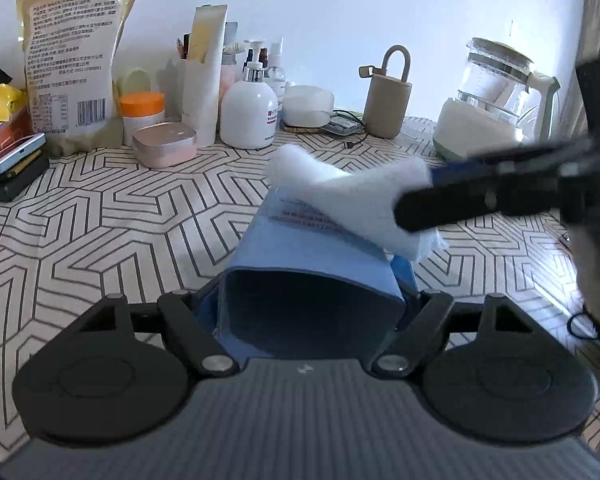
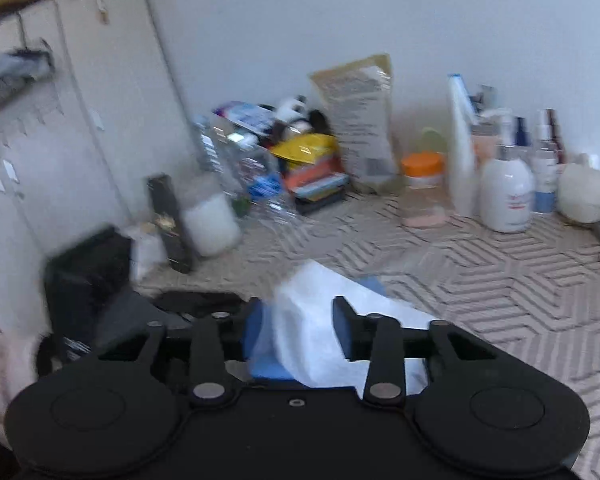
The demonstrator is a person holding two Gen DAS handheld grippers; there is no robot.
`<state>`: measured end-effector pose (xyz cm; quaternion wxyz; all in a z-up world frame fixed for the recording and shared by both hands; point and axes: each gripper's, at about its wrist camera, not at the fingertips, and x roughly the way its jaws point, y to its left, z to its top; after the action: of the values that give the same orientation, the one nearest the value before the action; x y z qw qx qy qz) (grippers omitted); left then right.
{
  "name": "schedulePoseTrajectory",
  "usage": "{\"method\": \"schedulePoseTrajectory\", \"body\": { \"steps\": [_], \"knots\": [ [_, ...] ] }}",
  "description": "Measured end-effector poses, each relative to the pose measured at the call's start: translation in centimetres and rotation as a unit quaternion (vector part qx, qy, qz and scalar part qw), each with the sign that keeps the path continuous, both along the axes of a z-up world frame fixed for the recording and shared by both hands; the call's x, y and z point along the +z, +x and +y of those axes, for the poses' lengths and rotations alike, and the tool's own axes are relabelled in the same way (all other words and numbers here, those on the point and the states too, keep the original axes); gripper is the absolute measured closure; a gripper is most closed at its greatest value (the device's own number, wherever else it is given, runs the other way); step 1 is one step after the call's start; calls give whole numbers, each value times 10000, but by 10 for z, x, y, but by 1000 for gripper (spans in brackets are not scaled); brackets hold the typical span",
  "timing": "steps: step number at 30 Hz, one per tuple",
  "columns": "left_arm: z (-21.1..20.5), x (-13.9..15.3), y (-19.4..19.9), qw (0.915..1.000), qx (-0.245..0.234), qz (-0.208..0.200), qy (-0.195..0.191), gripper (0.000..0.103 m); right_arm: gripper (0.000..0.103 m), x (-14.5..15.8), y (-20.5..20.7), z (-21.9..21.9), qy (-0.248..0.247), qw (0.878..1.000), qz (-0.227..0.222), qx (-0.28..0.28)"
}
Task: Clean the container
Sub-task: 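Bring the wipe in the right tool onto the blue container's outer wall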
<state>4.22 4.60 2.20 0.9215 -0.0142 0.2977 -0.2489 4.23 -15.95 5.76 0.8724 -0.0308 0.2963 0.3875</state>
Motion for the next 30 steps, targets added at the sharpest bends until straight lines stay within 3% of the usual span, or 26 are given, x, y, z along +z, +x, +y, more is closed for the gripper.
{"method": "schedulePoseTrajectory", "body": {
  "steps": [3,5,8,10,14,16,22,30],
  "knots": [
    [-2,4,11,9998,-73,150,146,25,40,-11,7,-16,314,9990,200,-261],
    [-6,10,17,9994,-145,24,303,26,30,-15,18,-18,560,9973,401,-268],
    [-10,19,32,9982,-161,-70,576,26,26,-18,35,-14,666,9961,485,-305],
    [-5,16,40,9986,-111,12,516,26,32,-17,45,-12,660,9959,526,-310],
    [3,0,40,9989,-99,32,448,27,68,-23,54,-12,812,9932,776,-309],
    [7,-4,37,9995,-29,-106,284,27,72,-27,57,-12,896,9914,901,-306],
    [10,-9,33,9995,62,-295,112,26,73,-30,55,-8,1044,9895,974,-226],
    [-2,-7,21,9964,-299,-673,410,28,73,-28,39,1,1454,9839,981,345]
  ]
}}
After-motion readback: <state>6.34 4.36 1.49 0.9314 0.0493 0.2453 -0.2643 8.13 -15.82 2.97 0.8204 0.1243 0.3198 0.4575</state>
